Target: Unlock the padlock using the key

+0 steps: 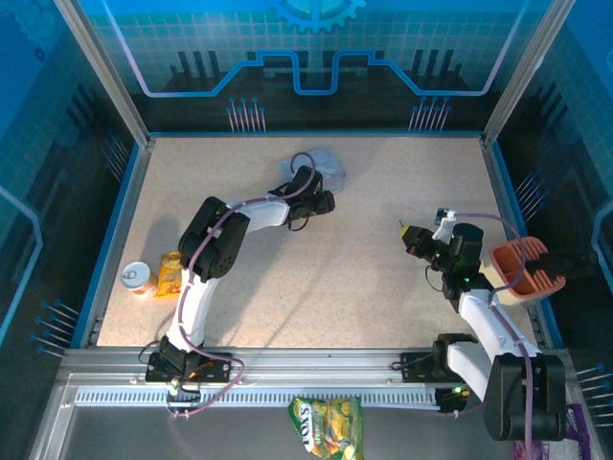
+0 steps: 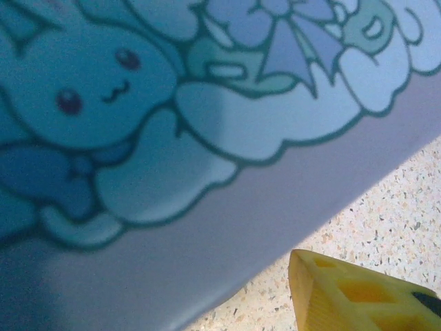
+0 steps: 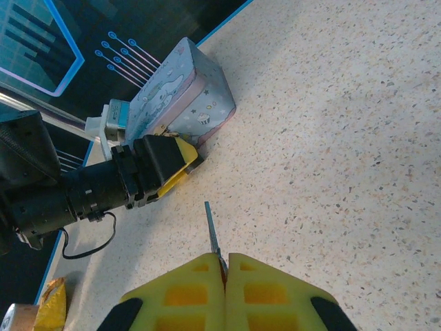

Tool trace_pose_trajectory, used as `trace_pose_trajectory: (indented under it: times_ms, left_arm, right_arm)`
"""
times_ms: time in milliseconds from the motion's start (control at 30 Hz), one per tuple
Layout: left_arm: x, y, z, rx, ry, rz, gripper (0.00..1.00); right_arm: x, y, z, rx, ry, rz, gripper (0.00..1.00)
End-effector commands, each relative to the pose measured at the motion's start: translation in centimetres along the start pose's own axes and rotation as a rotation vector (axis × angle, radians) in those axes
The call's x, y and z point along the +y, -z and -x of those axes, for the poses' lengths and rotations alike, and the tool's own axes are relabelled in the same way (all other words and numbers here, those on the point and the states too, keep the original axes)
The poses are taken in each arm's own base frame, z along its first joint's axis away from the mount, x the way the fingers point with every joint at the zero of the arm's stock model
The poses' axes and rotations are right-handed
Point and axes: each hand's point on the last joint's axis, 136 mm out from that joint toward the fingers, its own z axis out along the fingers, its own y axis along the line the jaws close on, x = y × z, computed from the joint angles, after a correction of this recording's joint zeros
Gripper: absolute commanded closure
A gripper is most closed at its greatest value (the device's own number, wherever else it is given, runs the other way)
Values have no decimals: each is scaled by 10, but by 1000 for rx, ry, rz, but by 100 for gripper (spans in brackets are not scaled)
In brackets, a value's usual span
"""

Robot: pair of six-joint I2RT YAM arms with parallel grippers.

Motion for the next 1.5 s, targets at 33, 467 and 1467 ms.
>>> trace_pose_trajectory:
  times_ms: [33,467,1467]
  left_arm:
    - [-2,-28,-11,23,41,-14,50]
    - [-5,-37,-11,60,68,-3,70]
    - [-13,37,-79,328,110,-416,100]
  right_arm:
    - [6,-1,-5,14,27,25,100]
    - [7,-1,-5,13,28,30,100]
    - [75,-38,-65,237,109,224,100]
